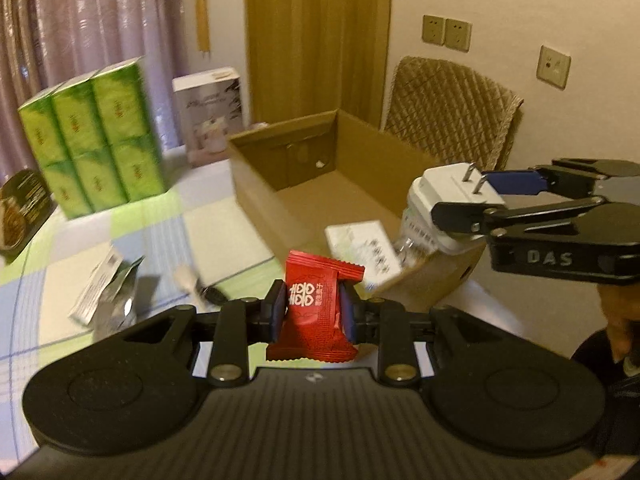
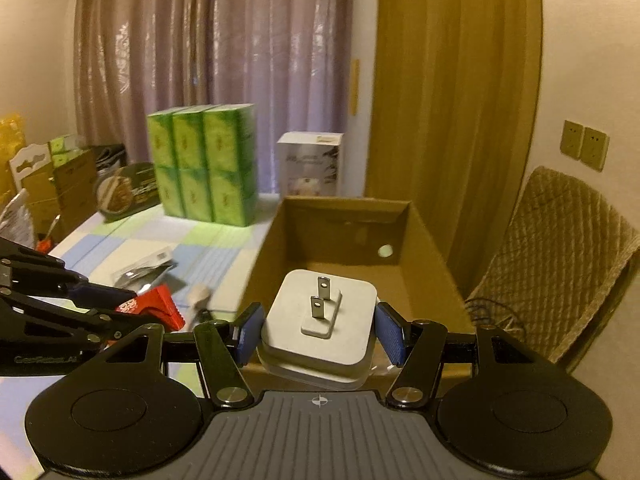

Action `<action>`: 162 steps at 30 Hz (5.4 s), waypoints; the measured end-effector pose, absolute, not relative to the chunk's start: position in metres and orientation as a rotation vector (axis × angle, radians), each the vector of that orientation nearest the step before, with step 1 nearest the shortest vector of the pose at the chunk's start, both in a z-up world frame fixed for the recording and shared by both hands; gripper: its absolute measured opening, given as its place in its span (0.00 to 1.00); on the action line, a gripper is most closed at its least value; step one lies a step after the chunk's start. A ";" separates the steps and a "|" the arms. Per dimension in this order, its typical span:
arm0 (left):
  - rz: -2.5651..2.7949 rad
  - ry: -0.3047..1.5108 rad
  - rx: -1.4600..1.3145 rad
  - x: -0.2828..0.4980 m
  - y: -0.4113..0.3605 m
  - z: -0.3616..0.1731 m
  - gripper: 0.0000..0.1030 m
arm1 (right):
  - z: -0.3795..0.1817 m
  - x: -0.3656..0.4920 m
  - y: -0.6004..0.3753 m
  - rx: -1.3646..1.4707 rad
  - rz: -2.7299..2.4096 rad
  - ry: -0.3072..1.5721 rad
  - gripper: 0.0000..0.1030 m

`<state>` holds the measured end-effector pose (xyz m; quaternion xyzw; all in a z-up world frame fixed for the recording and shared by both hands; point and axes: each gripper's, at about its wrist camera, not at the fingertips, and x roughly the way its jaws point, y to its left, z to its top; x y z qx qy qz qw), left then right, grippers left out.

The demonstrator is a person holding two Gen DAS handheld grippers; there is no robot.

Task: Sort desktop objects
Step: 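Carry the red packet and white plug over the cardboard box with both tools, then open both tools to drop the packet and plug into the cardboard box, then move both tools back over the table toward the foil bag and spoon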

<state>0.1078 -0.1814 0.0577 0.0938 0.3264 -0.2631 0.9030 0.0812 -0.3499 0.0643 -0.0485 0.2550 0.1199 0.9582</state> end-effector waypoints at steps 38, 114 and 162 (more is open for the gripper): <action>-0.586 0.722 0.128 0.182 -0.253 0.036 0.23 | 0.038 0.158 -0.407 -0.064 0.185 0.560 0.56; -0.199 0.748 -0.001 0.082 0.002 0.033 0.52 | 0.039 0.041 -0.258 -0.056 0.450 0.620 0.81; -0.332 0.889 0.107 0.233 0.021 -0.044 0.54 | -0.068 0.200 -0.173 -0.112 0.462 0.828 0.40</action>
